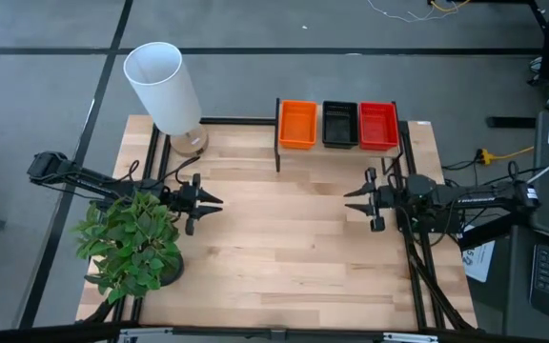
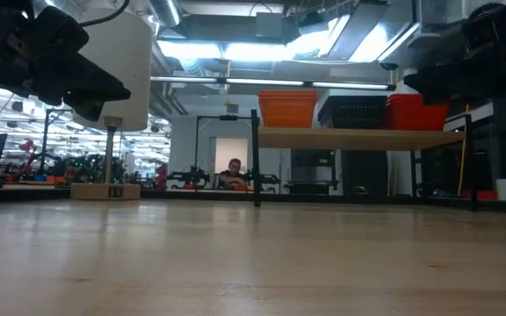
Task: Stack baskets on shelf by color
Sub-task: Return to Home Position
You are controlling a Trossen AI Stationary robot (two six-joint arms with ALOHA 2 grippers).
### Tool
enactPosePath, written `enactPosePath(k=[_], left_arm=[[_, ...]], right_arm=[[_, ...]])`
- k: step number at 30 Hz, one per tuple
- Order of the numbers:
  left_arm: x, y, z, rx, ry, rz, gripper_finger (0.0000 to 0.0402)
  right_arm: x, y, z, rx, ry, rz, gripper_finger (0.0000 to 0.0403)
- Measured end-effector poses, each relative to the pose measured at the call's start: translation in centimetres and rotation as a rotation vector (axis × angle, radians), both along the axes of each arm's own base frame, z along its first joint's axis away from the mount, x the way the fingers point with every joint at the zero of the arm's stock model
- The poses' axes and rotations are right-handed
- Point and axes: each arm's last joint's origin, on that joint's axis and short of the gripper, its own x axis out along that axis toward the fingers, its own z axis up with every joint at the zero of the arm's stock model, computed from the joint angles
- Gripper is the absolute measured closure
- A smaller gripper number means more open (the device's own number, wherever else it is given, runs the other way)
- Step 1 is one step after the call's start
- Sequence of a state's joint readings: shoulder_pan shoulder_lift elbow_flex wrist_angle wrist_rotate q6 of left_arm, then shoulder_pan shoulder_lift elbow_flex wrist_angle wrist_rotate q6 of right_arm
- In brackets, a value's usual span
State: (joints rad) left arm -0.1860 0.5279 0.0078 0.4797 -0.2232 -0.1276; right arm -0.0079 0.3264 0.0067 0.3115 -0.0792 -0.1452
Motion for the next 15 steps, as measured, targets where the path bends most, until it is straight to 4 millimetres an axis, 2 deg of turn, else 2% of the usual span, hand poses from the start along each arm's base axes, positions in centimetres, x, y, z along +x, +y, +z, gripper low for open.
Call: enactPosePath(k=[9,15], left_arm=[[0.0,0.0,0.0,0.0,0.0,0.0,0.0308],[0.0,0.0,0.0,0.0,0.0,0.0,0.0308]], right_arm=[[-0.94,0.11,0.94,0.021,-0.1,0.01,0.028],[-1.06,0.11,0.84,0.035,-0.089,0.01,0.028]])
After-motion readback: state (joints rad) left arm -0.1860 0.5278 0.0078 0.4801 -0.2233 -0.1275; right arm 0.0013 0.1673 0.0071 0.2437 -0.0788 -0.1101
